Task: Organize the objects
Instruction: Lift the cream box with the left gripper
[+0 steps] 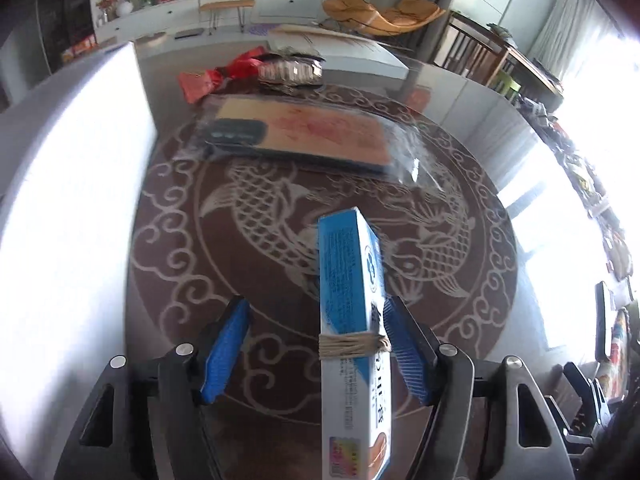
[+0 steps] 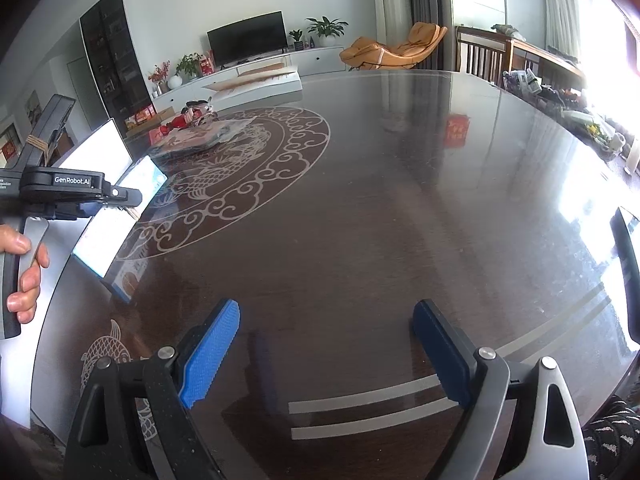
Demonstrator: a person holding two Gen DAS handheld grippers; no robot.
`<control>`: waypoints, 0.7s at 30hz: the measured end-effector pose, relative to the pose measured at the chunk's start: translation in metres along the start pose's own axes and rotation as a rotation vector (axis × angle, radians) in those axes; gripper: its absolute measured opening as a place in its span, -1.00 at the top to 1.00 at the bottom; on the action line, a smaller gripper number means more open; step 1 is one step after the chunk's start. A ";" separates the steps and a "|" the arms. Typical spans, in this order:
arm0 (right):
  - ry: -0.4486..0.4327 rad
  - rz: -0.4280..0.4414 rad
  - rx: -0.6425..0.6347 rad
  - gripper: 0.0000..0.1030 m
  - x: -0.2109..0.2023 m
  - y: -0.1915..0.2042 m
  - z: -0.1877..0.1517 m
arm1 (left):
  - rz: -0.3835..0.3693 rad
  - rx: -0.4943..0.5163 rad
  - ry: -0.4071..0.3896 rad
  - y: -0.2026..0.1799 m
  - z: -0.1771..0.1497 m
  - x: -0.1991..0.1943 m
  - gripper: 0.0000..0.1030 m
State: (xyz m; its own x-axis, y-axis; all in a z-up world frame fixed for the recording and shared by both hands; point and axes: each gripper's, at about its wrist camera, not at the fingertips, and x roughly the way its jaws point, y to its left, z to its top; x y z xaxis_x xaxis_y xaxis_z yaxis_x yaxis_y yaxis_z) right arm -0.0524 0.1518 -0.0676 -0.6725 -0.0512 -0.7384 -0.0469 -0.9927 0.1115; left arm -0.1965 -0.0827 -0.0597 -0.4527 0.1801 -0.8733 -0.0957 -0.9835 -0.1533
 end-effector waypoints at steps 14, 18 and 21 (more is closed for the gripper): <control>0.002 -0.002 -0.028 -0.74 0.001 0.005 -0.002 | 0.117 0.104 0.068 -0.027 -0.030 0.013 -0.55; 0.002 -0.003 -0.029 -0.74 0.001 0.005 -0.002 | 0.137 0.077 0.067 -0.031 -0.039 0.018 -1.00; 0.003 0.002 -0.029 -0.77 0.002 0.005 -0.001 | 0.151 0.050 0.034 -0.031 -0.042 0.017 -1.00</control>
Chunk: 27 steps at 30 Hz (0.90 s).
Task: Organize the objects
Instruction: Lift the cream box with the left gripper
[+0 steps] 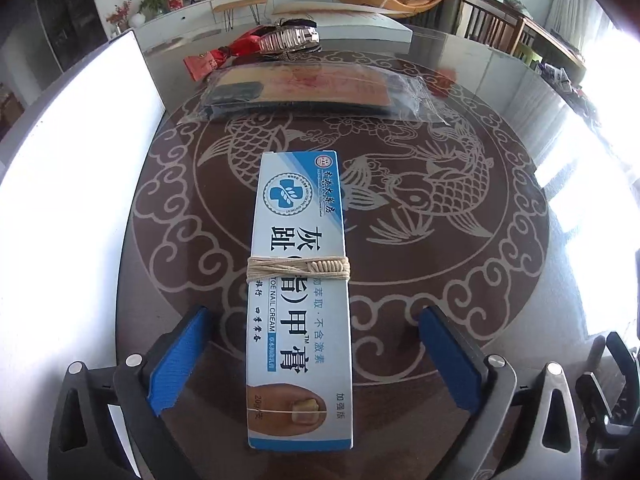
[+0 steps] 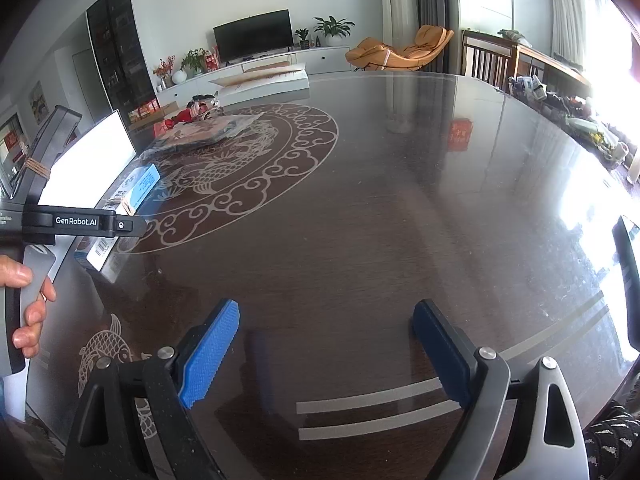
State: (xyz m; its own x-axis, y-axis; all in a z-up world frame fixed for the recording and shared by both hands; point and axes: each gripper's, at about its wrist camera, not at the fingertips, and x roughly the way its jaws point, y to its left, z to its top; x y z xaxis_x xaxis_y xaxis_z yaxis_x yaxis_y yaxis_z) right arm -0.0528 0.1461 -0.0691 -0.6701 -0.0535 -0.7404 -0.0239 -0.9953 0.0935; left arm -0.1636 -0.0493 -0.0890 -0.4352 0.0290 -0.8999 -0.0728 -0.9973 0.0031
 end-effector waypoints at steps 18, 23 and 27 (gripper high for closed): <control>0.018 -0.035 -0.075 -1.00 0.006 0.013 -0.004 | 0.044 -0.058 -0.134 0.000 -0.018 -0.005 -1.00; 0.023 -0.046 -0.098 -1.00 0.008 0.015 -0.005 | 0.025 -0.039 -0.168 0.003 -0.022 -0.006 -1.00; 0.018 -0.047 -0.098 -1.00 0.009 0.015 -0.004 | 0.019 -0.033 -0.168 0.004 -0.020 -0.005 -1.00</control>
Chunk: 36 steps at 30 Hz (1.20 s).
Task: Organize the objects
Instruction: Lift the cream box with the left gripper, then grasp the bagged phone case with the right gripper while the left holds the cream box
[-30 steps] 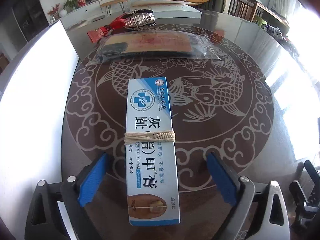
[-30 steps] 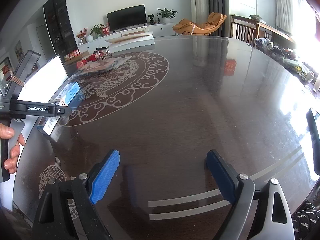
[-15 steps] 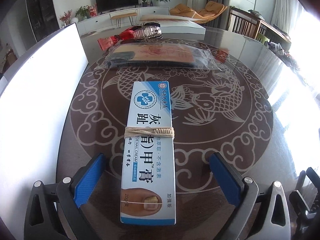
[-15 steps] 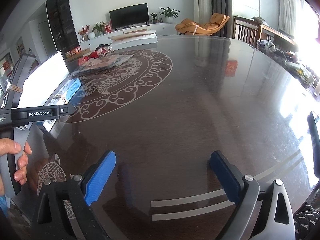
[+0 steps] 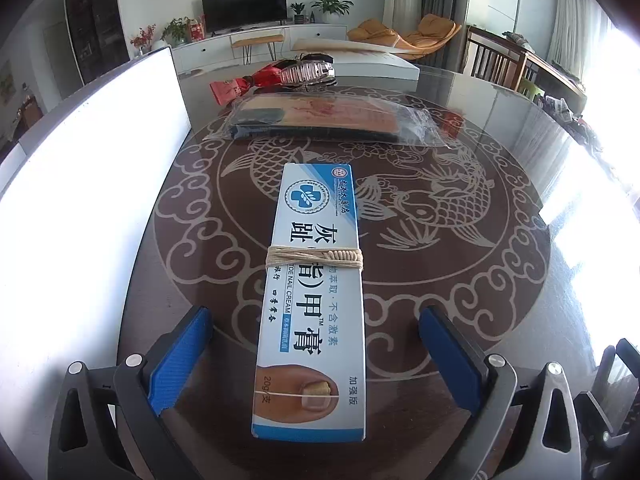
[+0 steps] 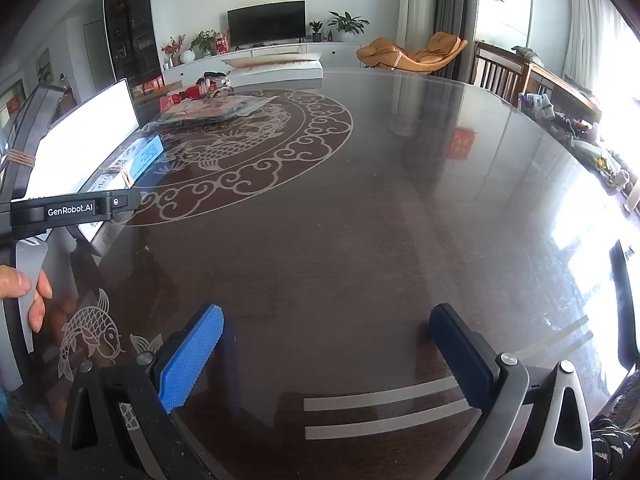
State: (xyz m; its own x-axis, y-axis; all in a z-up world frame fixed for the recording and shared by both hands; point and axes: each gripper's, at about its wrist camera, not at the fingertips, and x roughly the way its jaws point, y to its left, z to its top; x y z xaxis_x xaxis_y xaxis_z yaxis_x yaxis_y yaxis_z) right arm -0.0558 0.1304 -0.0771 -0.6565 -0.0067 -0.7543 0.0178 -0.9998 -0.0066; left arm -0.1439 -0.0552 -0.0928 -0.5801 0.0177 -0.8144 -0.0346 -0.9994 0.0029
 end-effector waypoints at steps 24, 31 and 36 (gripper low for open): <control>-0.022 0.301 -0.474 -1.00 0.073 0.055 0.200 | -0.001 -0.001 0.000 0.003 0.005 0.003 -1.00; 0.157 0.411 -0.709 -1.00 0.167 0.148 0.252 | -0.001 -0.001 -0.001 0.003 0.005 0.004 -1.00; 0.235 0.382 -0.820 -1.00 0.205 0.188 0.247 | 0.003 -0.001 -0.002 0.003 0.005 0.003 -1.00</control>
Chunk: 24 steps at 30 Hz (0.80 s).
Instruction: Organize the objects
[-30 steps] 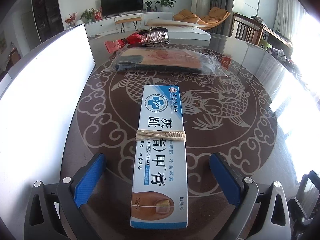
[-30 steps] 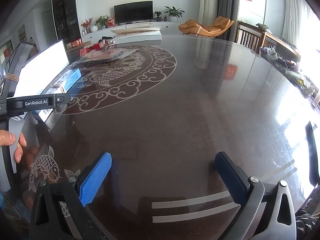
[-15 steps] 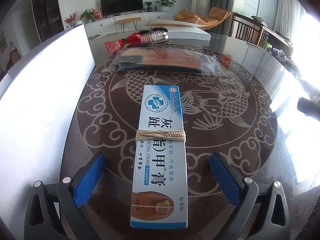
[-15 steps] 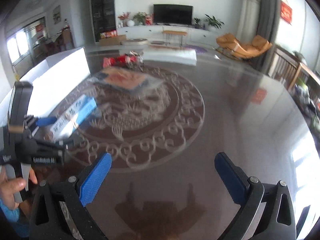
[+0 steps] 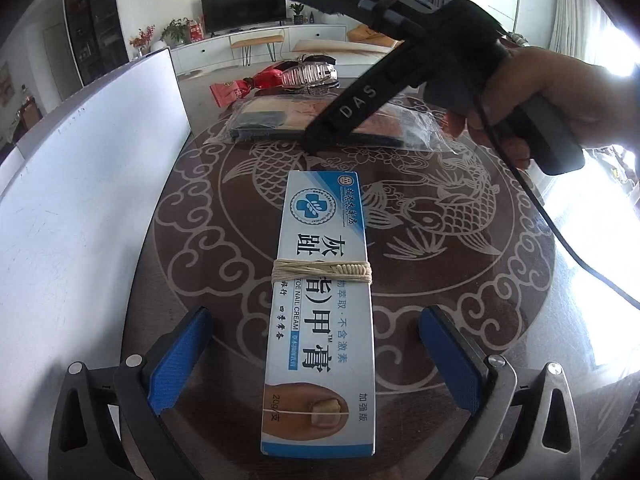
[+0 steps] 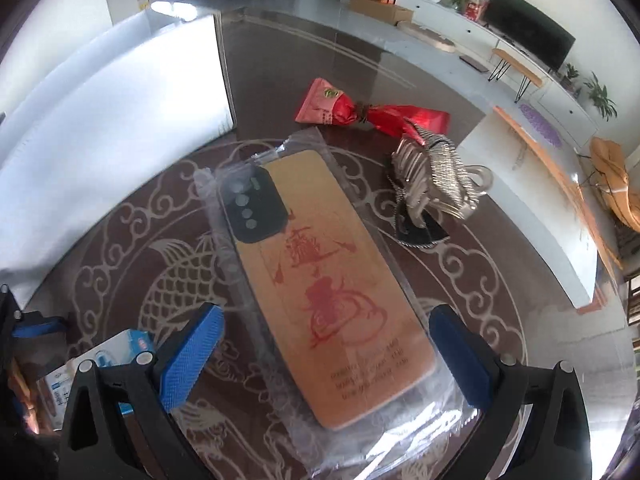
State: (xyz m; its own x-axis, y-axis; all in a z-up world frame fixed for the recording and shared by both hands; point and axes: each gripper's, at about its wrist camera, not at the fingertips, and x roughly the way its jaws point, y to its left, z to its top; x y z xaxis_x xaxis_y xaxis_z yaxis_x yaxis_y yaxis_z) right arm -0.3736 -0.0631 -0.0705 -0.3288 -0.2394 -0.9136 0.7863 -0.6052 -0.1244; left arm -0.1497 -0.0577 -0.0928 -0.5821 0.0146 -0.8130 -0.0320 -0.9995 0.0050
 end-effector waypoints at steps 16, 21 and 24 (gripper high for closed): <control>-0.009 -0.113 0.508 -0.59 -0.050 -0.006 -0.136 | 0.007 -0.001 -0.002 -0.001 0.001 0.001 -1.00; -0.095 -0.253 0.691 -0.60 -0.096 0.046 -0.241 | 0.003 -0.017 -0.001 0.000 0.002 0.002 -1.00; -0.140 -0.296 0.724 -0.61 -0.115 0.066 -0.267 | 0.011 -0.024 0.001 -0.002 0.003 0.004 -1.00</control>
State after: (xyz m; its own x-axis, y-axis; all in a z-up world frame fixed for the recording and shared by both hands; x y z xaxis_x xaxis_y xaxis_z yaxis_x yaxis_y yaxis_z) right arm -0.1443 0.1275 -0.0769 -0.5714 -0.0555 -0.8188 0.1366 -0.9902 -0.0282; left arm -0.1540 -0.0557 -0.0941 -0.5812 0.0037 -0.8138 -0.0061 -1.0000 -0.0002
